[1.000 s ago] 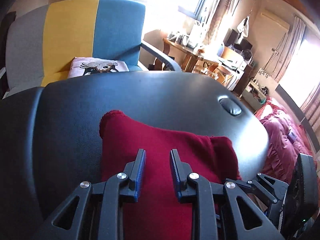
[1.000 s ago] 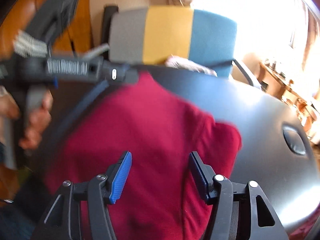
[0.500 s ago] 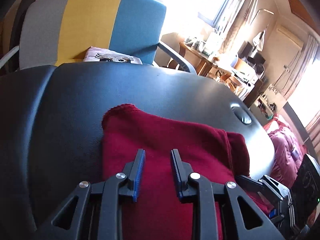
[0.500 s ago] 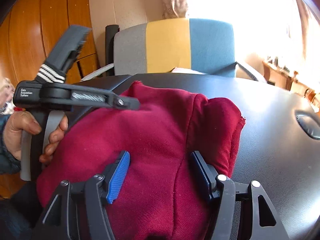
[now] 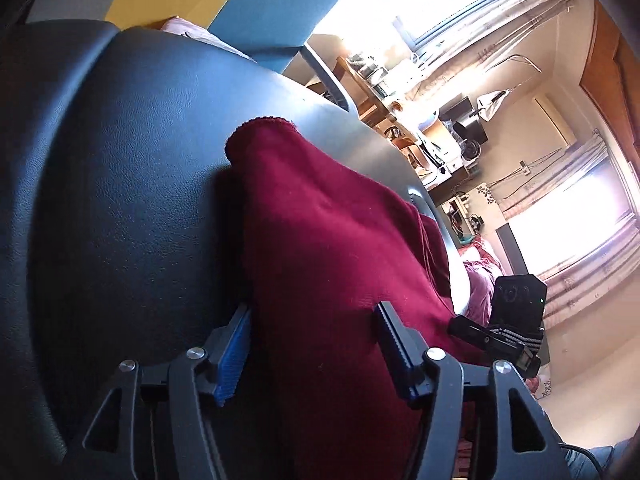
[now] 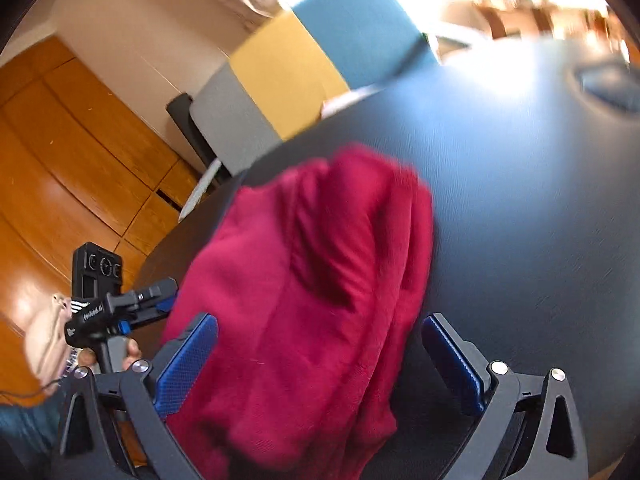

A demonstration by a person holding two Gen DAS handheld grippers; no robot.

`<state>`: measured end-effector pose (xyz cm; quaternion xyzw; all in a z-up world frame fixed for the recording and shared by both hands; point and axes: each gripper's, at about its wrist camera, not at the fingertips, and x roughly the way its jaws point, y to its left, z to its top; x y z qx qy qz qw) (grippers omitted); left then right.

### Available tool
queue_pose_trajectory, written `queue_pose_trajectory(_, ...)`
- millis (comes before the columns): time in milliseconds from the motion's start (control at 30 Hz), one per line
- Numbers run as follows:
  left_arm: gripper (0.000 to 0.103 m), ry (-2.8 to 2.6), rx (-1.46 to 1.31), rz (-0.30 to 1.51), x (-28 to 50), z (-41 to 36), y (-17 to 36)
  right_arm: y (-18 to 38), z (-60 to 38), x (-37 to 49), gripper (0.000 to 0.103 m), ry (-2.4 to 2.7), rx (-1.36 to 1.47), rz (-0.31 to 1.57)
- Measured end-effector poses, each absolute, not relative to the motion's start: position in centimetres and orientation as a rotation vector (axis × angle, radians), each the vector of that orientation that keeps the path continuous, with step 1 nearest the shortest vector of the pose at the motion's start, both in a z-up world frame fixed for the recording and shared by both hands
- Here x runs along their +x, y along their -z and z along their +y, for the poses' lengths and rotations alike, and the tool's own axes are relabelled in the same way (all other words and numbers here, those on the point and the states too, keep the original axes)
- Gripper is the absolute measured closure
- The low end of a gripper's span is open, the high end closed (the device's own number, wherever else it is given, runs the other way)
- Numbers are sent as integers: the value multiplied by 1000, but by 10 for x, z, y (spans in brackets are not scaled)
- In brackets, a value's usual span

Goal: Fold clothes
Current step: 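Lift the folded red bundle with both grippers and turn toward the wardrobe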

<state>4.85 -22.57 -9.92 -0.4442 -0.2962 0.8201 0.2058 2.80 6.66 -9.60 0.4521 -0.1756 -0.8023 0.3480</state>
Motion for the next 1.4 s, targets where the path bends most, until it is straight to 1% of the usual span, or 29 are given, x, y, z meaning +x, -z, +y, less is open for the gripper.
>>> queue_pose_trajectory(33, 35, -2282, -1230, -845, 46, -224, 103, 96, 63, 31, 0, 2090, 1143, -435)
queue_pose_trajectory(100, 35, -2291, -1204, -843, 42, -217, 106, 97, 54, 34, 0, 2101, 1126, -378)
queue_pose_trajectory(167, 35, -2313, -1206, -791, 42, -208, 106, 99, 45, 39, 0, 2126, 1117, -293)
queue_pose_trajectory(200, 43, -2323, -1208, -767, 43, -205, 106, 99, 38, 42, 0, 2136, 1118, -214)
queue_pose_trajectory(233, 50, -2325, -1211, -759, 45, -203, 106, 99, 35, 43, 2, 2139, 1121, -178)
queue_pose_trajectory(267, 54, -2319, -1211, -778, 47, -204, 105, 99, 33, 44, 10, 2141, 1123, -149)
queue_pose_trajectory(300, 61, -2321, -1207, -790, 50, -206, 102, 98, 33, 45, 16, 2132, 1123, -150)
queue_pose_trajectory(333, 65, -2330, -1200, -794, 53, -208, 99, 97, 32, 46, 29, 2116, 1122, -160)
queue_pose_trajectory(367, 67, -2352, -1187, -783, 59, -209, 93, 97, 31, 47, 38, 2099, 1121, -170)
queue_pose_trajectory(433, 69, -2402, -1146, -765, 76, -216, 77, 95, 21, 50, 46, 2069, 1115, -164)
queue_pose_trajectory(467, 69, -2422, -1115, -781, 86, -224, 69, 93, 15, 52, 50, 2051, 1113, -161)
queue_pose_trajectory(567, 70, -2511, -1027, -827, 124, -254, 40, 86, -17, 53, 59, 1947, 1078, -182)
queue_pose_trajectory(667, 70, -2659, -925, -851, 171, -288, 3, 74, -64, 55, 60, 1817, 1017, -177)
queue_pose_trajectory(767, 70, -2860, -780, -854, 231, -323, -45, 49, -131, 60, 61, 1654, 915, -155)
queue_pose_trajectory(867, 70, -3114, -605, -811, 297, -350, -100, 7, -211, 73, 61, 1468, 793, -127)
queue_pose_trajectory(1000, 70, -3461, -345, -735, 379, -376, -166, -67, -322, 116, 61, 1250, 608, -56)
queue_pose_trajectory(1133, 69, -3747, -159, -674, 440, -397, -216, -141, -433, 178, 61, 1046, 462, 7)
queue_pose_trajectory(1200, 69, -3868, -93, -672, 465, -410, -231, -165, -474, 207, 61, 975, 419, 36)
queue_pose_trajectory(1233, 69, -3922, -84, -705, 474, -420, -235, -177, -497, 223, 61, 937, 400, 52)
queue_pose_trajectory(1300, 69, -4005, -122, -842, 489, -447, -235, -185, -541, 252, 61, 890, 393, 97)
queue_pose_trajectory(1333, 69, -4020, -159, -970, 496, -465, -228, -188, -563, 266, 61, 867, 391, 120)
queue_pose_trajectory(1400, 68, -4009, -283, -1284, 508, -502, -203, -173, -613, 288, 60, 863, 440, 189)
